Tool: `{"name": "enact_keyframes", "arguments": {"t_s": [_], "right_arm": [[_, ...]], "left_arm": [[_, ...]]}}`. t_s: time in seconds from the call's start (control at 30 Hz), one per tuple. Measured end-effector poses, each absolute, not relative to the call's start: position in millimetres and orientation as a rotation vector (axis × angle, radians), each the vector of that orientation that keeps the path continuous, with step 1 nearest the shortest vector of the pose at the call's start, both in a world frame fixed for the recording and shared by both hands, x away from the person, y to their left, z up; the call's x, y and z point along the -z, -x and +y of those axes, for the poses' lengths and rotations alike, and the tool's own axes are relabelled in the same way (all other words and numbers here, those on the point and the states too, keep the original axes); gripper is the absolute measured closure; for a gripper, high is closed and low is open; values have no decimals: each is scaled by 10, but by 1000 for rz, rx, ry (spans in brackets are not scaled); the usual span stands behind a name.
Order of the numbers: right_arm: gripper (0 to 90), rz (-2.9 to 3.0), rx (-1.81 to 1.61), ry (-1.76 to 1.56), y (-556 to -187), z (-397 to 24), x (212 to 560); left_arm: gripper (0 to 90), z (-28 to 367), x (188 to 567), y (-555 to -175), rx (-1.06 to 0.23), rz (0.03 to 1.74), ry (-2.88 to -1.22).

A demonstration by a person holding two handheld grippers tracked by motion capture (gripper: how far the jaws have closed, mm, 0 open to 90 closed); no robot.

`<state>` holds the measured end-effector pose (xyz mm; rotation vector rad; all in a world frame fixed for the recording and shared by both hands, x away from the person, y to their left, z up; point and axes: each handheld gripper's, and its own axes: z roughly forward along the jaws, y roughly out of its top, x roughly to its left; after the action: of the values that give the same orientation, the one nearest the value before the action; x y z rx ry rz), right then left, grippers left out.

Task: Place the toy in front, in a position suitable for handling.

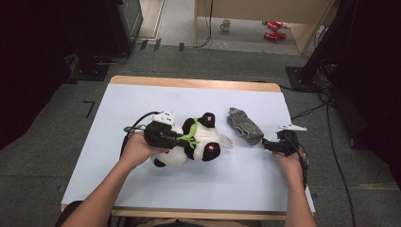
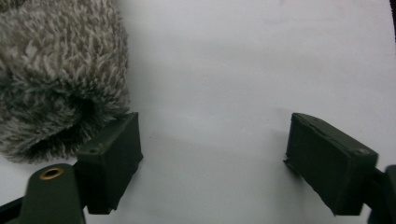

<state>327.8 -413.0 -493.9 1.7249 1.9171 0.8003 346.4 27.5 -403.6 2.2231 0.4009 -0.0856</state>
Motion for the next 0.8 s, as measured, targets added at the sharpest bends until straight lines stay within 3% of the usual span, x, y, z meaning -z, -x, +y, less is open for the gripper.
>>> {"name": "enact_keyframes", "arguments": {"t_s": [0.3, 0.8], "right_arm": [[237, 1854, -961, -1693, -3266, -4188, 4669], [237, 1966, -1065, -1585, -3481, -3790, 4472]], "left_arm": [[737, 231, 4120, -3451, 97, 402, -2199], [550, 236, 4109, -3406, 95, 399, -2176]]}}
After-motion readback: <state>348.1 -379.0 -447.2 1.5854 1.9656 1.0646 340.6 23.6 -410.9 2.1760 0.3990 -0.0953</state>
